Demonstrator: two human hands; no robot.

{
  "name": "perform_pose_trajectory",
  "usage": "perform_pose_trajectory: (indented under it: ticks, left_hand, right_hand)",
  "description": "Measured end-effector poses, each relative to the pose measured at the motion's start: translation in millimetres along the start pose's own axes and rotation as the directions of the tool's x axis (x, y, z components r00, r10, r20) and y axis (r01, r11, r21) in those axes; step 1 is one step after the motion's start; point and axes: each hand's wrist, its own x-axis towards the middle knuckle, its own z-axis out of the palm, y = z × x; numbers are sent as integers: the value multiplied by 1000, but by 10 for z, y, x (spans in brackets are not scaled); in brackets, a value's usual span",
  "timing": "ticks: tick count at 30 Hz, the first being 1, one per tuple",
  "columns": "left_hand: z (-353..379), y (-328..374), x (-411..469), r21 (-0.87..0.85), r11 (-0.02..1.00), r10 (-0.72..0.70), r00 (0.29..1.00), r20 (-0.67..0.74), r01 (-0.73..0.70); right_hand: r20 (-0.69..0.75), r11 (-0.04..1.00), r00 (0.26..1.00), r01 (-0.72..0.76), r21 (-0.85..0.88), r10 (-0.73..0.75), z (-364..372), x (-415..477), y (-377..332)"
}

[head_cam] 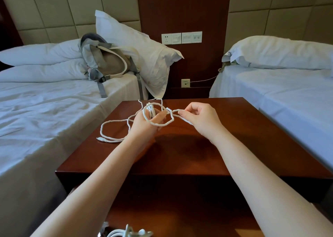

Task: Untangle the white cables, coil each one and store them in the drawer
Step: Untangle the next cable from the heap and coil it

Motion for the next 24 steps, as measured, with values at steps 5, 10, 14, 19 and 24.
perform_pose_trajectory:
  ticks: [5, 10, 14, 19, 24]
  left_hand:
    - [-8, -24, -36, 191, 982, -20, 989, 144, -8]
    - [-41, 62, -60, 139, 989, 23, 983, 183, -49]
    - [-1, 142, 35, 116, 993, 29, 999, -20, -26]
    - [-68, 155, 295, 156, 977, -76, 920, -385, 146]
    - [-52, 64, 308, 514, 843, 0, 956, -294, 158]
  right_hand:
    - [-101, 996, 993, -65, -55, 59, -43, 1, 22]
    - [-107, 992, 988, -116, -48, 111, -56, -2, 21]
    - [-89, 990, 996, 11, -138, -24, -45, -45, -6]
    - [-116, 868, 910, 333, -370, -398, 62, -105, -41]
    - [-41, 970, 996, 85, 226, -78, 2, -71, -108]
